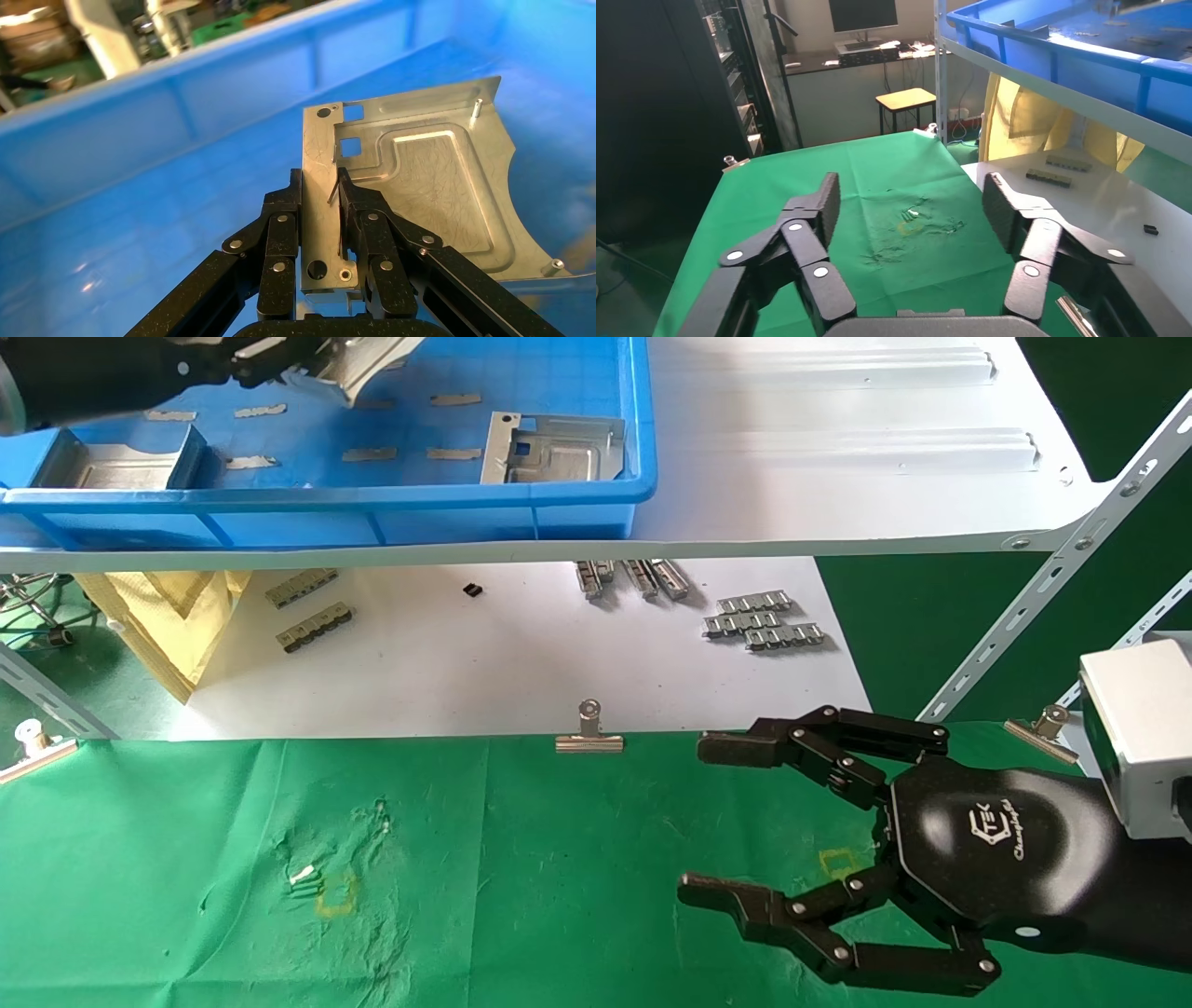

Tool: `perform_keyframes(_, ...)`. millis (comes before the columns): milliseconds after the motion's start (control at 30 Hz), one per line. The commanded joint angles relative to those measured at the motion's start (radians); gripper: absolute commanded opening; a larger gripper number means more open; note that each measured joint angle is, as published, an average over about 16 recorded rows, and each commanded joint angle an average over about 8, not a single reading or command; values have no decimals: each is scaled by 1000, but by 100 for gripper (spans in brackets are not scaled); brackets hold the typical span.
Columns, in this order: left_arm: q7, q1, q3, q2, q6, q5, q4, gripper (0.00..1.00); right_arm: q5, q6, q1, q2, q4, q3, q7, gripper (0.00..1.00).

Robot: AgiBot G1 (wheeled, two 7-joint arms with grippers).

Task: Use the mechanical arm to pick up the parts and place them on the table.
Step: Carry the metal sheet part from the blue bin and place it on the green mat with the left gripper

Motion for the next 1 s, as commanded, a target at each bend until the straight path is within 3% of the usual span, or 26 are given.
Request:
perform_keyframes(33, -3, -5, -4, -8, 39, -7, -5, 0, 0, 0, 0, 0, 0, 0, 0, 100)
perform_keyframes(333, 89, 17, -57, -98, 390, -91, -53, 0, 0, 0, 0, 0, 0, 0, 0, 100)
perform_keyframes(500, 155, 49, -61, -149, 524, -114, -102, 0, 0, 0, 0, 0, 0, 0, 0, 100)
perform_keyframes(667, 196, 119, -43, -211, 553, -158, -223, 0, 0, 0, 0, 0, 0, 0, 0, 100)
perform_keyframes(1000, 237, 356, 33, -377, 545, -364, -524, 0, 0, 0, 0, 0, 0, 0, 0, 100)
